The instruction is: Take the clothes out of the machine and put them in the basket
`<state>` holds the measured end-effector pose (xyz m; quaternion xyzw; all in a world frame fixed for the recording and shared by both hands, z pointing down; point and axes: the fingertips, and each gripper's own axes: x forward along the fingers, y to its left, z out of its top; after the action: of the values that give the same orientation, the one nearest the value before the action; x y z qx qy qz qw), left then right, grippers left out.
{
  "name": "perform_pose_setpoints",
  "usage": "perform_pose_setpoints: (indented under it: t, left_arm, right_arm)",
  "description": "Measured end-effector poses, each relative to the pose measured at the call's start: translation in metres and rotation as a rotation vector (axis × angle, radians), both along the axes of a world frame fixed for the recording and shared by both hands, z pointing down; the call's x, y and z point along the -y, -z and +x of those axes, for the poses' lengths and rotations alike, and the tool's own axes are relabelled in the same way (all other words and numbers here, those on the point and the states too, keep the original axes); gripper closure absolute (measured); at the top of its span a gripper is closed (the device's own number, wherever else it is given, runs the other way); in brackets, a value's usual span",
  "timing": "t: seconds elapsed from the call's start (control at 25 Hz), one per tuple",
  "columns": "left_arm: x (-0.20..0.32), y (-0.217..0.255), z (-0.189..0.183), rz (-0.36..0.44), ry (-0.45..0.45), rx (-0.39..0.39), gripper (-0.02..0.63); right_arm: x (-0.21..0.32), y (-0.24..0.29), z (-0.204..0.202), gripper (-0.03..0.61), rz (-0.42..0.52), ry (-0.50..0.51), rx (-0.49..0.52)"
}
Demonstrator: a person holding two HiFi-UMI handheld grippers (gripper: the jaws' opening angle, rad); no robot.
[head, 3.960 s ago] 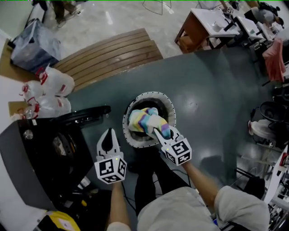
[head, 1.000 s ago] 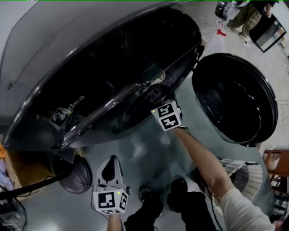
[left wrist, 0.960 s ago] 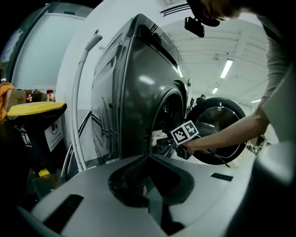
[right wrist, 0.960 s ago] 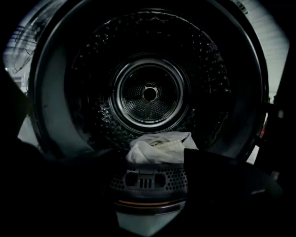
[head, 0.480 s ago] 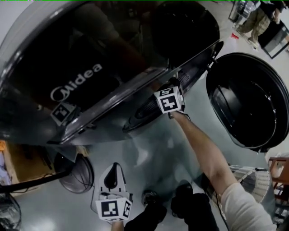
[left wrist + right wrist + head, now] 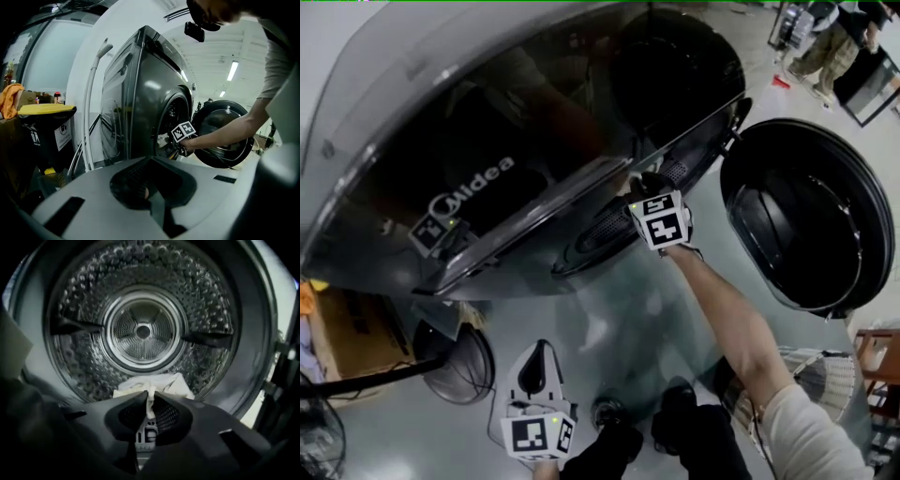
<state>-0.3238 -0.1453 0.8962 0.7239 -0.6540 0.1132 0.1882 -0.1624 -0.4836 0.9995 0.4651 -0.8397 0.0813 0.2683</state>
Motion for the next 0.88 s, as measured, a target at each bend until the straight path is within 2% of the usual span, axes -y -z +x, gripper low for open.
perform_pose_setpoints:
  t: [0.32, 0.6, 0.88]
  left_arm:
    - [0.004, 0.08, 0.039, -0.009, -0.073, -0.053, 0.595]
    - [0.011, 0.172, 0.088, 0.008, -0.146, -0.092, 0.595]
    - [0.015, 0.27, 0.098, 0.046, -0.152, -0.115, 0.595]
  right_arm:
    - [-0.061, 0.131, 0.025, 0.531, 0.07, 0.009, 0.17]
    - [-0.126, 0.251, 0.055, 0.532, 0.076, 0.009, 0.291]
    - [-0.177, 0.368, 0.081, 0.532, 0.062, -0.014, 0.375]
